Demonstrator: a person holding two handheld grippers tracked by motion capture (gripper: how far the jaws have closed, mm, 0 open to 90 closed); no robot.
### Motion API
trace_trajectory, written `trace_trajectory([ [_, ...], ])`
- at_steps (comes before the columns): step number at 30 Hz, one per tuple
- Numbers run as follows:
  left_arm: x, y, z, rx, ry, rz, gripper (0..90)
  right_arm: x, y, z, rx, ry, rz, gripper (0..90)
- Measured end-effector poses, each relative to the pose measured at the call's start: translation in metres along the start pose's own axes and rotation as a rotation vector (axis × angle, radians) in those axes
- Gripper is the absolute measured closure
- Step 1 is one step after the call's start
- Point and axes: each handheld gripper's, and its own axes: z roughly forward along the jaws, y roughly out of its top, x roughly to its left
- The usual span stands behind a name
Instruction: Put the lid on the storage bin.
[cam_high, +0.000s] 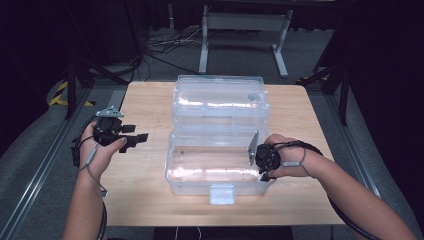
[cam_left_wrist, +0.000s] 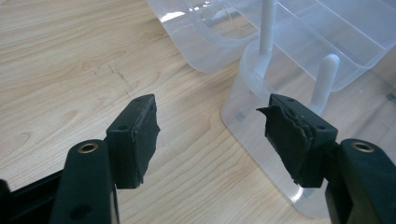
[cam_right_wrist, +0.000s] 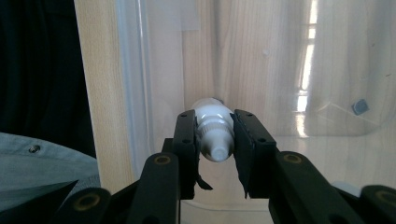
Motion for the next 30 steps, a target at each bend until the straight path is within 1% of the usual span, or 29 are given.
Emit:
trace_trajectory([
  [9, 0.0001, 0.0, 0.0001, 0.0, 0.0, 0.0, 35.0, -0.0009, -0.0006, 0.0056, 0.002, 0.006, 0.007, 71.5],
  [15, 0.0001, 0.0, 0.0003, 0.001, 0.0, 0.002, 35.0, -0.0006, -0.0003, 0.0079, 0.017, 0.007, 0.006, 71.5],
  [23, -0.0004, 0.0, 0.0012, 0.004, -0.002, -0.001, 34.9, -0.0008, -0.002, 0.0096, 0.022, -0.012, 0.004, 71.2],
  [24, -0.0003, 0.0, 0.0012, 0.003, -0.001, 0.0, 34.9, -0.0009, -0.0019, 0.0092, 0.03, -0.014, 0.004, 71.2],
  [27, -0.0004, 0.0, 0.0012, 0.004, -0.002, -0.001, 34.9, -0.0007, -0.0022, 0.0096, 0.029, -0.011, 0.002, 71.0],
  [28, -0.0004, 0.0, 0.0011, 0.002, -0.002, -0.001, 34.9, -0.0007, -0.0021, 0.0095, 0.036, -0.009, -0.001, 70.5],
  [30, -0.0004, 0.0001, 0.001, 0.002, -0.003, -0.001, 34.9, -0.0005, -0.0021, 0.0088, 0.027, -0.003, 0.006, 69.6],
])
